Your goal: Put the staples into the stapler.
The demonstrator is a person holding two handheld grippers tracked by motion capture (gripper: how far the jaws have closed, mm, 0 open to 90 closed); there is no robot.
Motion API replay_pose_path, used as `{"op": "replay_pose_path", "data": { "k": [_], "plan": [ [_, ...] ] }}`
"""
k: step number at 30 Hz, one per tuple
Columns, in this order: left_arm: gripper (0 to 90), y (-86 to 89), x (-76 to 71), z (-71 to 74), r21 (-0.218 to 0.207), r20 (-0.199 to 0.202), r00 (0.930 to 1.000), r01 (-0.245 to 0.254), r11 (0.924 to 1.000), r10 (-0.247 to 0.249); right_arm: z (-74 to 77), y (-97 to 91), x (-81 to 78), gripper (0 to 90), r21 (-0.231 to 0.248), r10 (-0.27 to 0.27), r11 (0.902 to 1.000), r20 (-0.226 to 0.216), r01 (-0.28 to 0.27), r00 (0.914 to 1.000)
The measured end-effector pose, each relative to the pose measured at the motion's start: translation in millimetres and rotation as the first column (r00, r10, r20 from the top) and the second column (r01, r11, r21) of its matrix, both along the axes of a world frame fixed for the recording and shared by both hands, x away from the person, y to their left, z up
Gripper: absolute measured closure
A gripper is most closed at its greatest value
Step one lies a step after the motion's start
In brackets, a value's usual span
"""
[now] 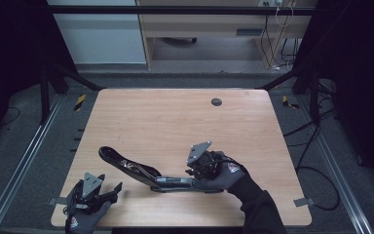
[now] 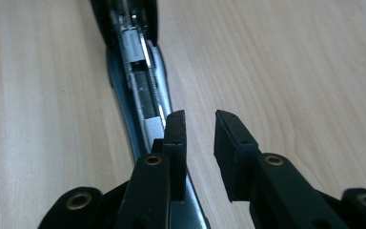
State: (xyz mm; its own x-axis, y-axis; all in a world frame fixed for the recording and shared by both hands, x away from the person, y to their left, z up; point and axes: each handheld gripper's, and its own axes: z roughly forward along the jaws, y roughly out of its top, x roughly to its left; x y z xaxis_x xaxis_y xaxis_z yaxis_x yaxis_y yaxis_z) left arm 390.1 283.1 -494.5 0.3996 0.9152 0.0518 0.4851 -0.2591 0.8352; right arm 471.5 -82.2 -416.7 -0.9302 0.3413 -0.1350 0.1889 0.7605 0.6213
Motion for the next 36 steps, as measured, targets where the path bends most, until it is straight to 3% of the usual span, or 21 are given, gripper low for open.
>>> {"op": "replay_pose_path", "data": {
  "k": [4, 8, 15, 18, 19, 23, 27, 29, 36],
  "plan": [
    [27.6, 0.7, -1.1, 1.6, -0.021, 0.007, 1.0, 0.006, 0.9997, -0.006, 0.9, -8.5, -2.2, 74.4, 0.039, -0.058, 0.9976, 0.02, 0.057, 0.9981],
    [27.9, 1.8, -2.4, 3.3, -0.055, 0.017, 0.9998, 0.009, 0.9984, -0.008, 1.8, -22.7, -6.7, 73.2, 0.115, -0.143, 0.9838, 0.043, 0.137, 0.9888],
    [28.8, 2.2, -4.5, 6.6, -0.086, 0.038, 0.9992, 0.014, 0.9962, -0.01, -4.9, -47.6, -15.5, 72.0, 0.213, -0.281, 0.9407, 0.055, 0.264, 0.9581],
    [28.9, 2.6, -5.6, 8.1, -0.091, 0.047, 0.9988, 0.015, 0.9957, -0.011, -10.2, -56.8, -19.5, 70.8, 0.233, -0.315, 0.9264, 0.048, 0.296, 0.9479],
    [28.9, 2.7, -5.9, 8.5, -0.094, 0.049, 0.9987, 0.017, 0.9954, -0.013, -13.8, -60.9, -22.3, 70.1, 0.231, -0.338, 0.9196, 0.056, 0.317, 0.9394],
    [28.9, 4.5, -6.8, 10.9, -0.117, 0.06, 0.9981, 0.019, 0.993, -0.012, -21.6, -71.0, -29.4, 68.2, 0.25, -0.381, 0.9, 0.054, 0.357, 0.9229],
    [29.5, 6.4, -8.3, 13.6, -0.147, 0.075, 0.9972, 0.016, 0.989, -0.005, -30.0, -84.3, -36.8, 67.5, 0.314, -0.439, 0.8571, 0.029, 0.409, 0.8981],
    [29.7, 6.9, -9.2, 15.6, -0.162, 0.083, 0.9966, 0.015, 0.9867, -0.001, -35.0, -90.2, -40.2, 67.2, 0.332, -0.462, 0.8405, 0.025, 0.429, 0.8866],
    [30.2, 8.3, -12.9, 23.4, -0.177, 0.116, 0.9932, 0.017, 0.984, 0.004, -56.0, -102.9, -49.5, 67.3, 0.339, -0.491, 0.8174, -0.011, 0.466, 0.8709]
  ]
}}
